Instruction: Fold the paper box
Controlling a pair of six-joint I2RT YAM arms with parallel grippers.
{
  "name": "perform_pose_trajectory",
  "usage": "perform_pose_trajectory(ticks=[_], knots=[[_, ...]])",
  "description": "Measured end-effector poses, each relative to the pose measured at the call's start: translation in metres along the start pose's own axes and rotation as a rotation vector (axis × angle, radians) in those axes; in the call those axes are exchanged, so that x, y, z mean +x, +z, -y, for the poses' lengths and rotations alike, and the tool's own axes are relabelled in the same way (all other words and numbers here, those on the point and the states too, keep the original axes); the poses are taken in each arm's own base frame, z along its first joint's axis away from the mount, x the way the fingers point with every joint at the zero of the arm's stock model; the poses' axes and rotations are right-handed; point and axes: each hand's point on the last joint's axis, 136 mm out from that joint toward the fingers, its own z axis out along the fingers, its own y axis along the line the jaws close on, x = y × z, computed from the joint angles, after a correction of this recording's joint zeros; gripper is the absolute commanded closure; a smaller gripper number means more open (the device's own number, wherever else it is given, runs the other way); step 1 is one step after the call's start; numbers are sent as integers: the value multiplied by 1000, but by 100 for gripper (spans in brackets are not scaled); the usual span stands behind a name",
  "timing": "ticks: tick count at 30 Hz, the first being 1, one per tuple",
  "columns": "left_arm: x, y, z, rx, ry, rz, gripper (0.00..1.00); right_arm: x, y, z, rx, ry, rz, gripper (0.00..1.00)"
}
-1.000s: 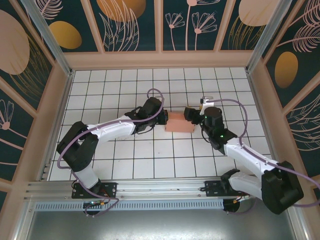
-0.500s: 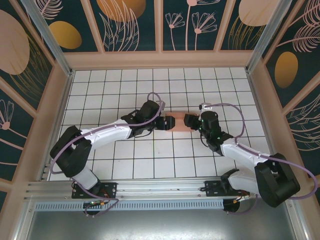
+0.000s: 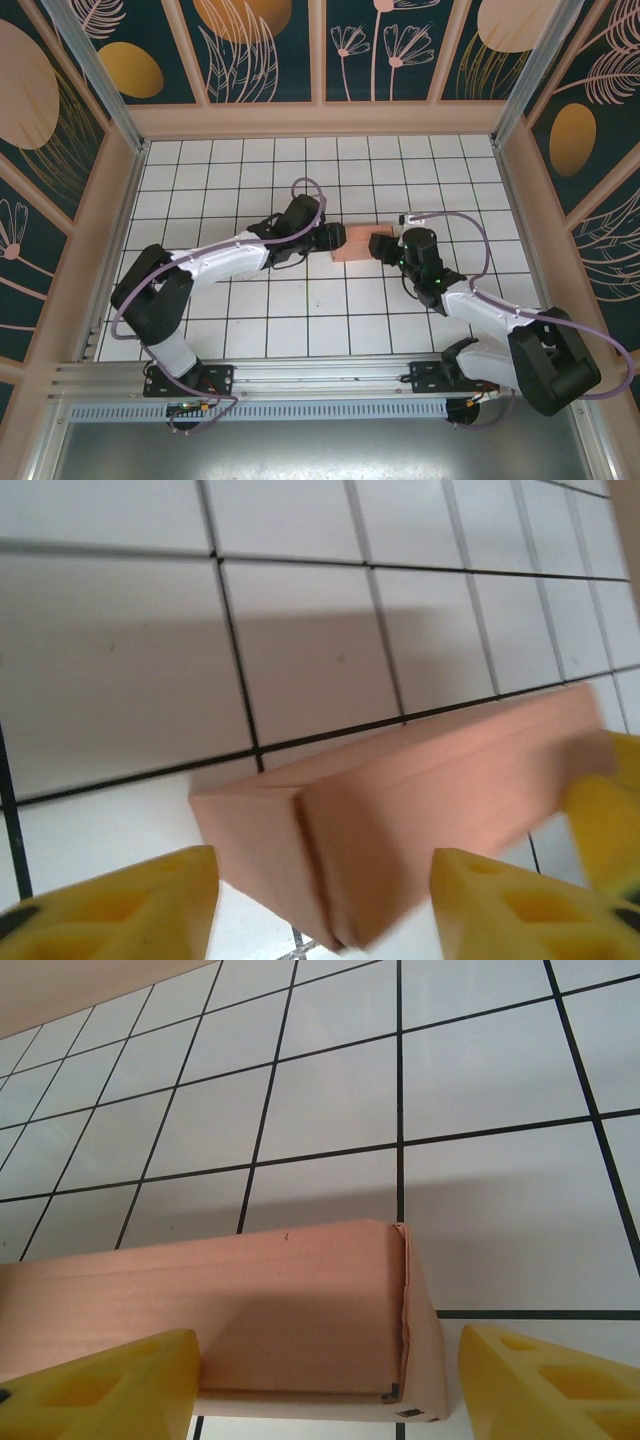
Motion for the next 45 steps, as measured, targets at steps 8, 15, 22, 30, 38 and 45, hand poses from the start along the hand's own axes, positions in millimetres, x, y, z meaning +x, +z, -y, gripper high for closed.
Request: perform_pose_trajectory(ticks=[8, 15, 22, 30, 38, 45], knots=[[-2, 13, 11, 95, -45, 21, 69, 1, -1, 5, -11, 15, -17, 32], [-6, 17, 14, 122, -45, 42, 80, -11, -1, -2, -60, 32, -56, 20], [-7, 18, 14, 122, -32, 49, 84, -27, 15, -9, -53, -40, -90, 11], [-7, 18, 14, 136, -30, 63, 86, -8, 18, 17, -17, 12, -118, 15], [-7, 19, 14, 139, -29, 63, 86, -22, 3, 63, 84, 101, -54, 17], [-7, 20, 15, 140, -20, 65, 86, -21, 0, 50, 48, 71, -62, 13]])
